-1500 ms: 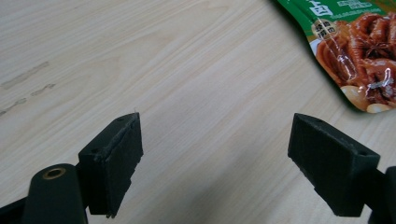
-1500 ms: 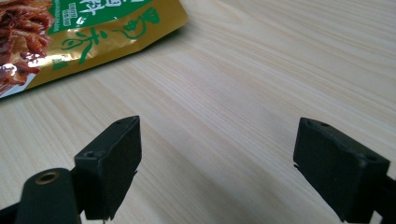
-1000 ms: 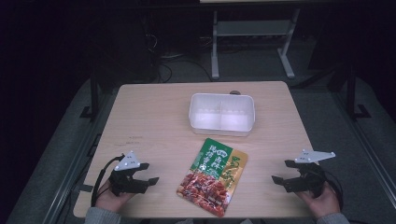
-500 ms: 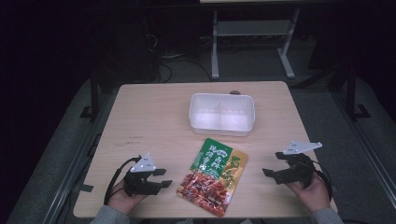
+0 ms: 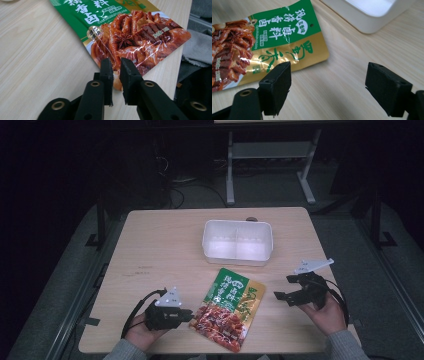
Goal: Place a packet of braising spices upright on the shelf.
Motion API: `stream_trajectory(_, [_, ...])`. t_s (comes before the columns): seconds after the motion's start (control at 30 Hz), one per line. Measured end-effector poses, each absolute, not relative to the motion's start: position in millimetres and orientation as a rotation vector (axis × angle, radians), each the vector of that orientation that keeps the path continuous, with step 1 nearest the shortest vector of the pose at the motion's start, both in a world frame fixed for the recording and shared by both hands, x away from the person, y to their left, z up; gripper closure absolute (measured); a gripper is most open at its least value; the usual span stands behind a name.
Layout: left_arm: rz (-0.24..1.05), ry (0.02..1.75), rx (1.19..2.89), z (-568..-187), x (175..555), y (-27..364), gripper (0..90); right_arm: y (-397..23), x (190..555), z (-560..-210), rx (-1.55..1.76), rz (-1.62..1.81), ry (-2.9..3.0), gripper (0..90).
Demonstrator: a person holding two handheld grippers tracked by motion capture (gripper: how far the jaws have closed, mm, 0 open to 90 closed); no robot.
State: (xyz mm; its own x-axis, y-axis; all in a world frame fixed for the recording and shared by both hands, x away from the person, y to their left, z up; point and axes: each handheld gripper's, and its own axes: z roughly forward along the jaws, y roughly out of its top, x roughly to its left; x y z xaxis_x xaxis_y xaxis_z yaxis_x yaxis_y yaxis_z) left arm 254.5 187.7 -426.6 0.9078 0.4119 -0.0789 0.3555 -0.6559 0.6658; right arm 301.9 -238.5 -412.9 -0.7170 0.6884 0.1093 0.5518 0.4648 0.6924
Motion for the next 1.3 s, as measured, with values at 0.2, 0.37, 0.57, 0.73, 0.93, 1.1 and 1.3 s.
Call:
stream_trajectory(0.2, [0.085,0.512,2.374,-424,262,168,86.6,-219,318,-405,1.070,1.085,2.568,22.9])
stream_trajectory(0.37, [0.081,0.496,2.402,-430,262,160,86.5,-206,328,-404,1.073,1.098,2.588,28.1])
stream_trajectory(0.57, [0.059,0.520,2.400,-438,264,162,86.6,-190,338,-411,1.080,1.027,2.633,33.1])
stream_trajectory(0.73, [0.048,0.523,2.421,-445,263,159,86.4,-191,344,-421,1.156,1.005,2.643,36.8])
stream_trajectory(0.93, [0.038,0.520,2.424,-447,263,157,86.2,-200,352,-434,1.280,1.046,2.656,39.3])
stream_trajectory(1.1, [0.036,0.510,2.435,-449,262,154,86.1,-195,356,-443,1.291,0.981,2.690,39.5])
stream_trajectory(1.3, [0.032,0.515,2.441,-451,262,153,85.8,-196,357,-453,1.310,1.000,2.707,43.8])
